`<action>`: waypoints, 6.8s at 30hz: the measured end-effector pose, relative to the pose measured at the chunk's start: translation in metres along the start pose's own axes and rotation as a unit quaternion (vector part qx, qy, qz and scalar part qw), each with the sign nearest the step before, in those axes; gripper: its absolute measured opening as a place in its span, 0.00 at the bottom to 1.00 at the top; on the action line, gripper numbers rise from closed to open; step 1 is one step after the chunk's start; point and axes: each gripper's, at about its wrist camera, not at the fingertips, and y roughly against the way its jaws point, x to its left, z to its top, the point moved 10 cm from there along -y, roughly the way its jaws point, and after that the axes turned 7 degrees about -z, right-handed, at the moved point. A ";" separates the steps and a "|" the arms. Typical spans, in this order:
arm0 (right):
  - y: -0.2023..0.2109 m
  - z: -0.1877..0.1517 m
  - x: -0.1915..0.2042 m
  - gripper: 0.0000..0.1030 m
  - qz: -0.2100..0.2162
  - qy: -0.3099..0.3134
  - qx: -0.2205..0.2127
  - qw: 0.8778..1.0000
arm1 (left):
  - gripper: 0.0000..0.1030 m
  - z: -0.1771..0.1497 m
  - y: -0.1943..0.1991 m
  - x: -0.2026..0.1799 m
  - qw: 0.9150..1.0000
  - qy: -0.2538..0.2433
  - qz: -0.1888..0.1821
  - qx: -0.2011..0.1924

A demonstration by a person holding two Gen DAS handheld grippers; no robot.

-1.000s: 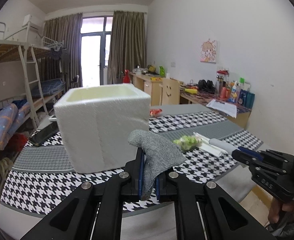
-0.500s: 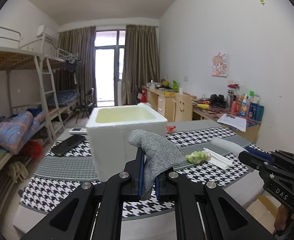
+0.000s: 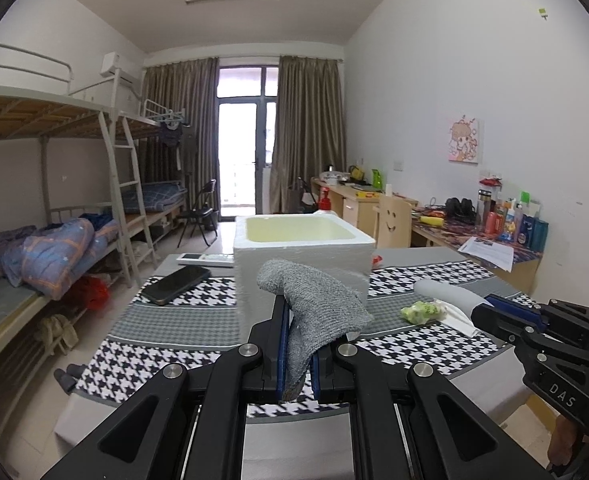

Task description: Organize soft objects

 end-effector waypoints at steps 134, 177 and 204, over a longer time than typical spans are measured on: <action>-0.146 0.088 -0.018 1.00 0.008 0.011 0.051 0.999 | 0.09 0.091 -0.148 0.061 0.999 0.025 0.004 0.039; -0.121 0.059 -0.096 1.00 -0.066 -0.028 0.058 0.996 | 0.96 0.093 -0.190 0.017 0.998 -0.011 0.029 0.053; -0.092 0.045 -0.105 1.00 -0.061 -0.101 0.083 0.990 | 0.97 0.092 -0.141 0.004 0.999 -0.009 0.030 0.019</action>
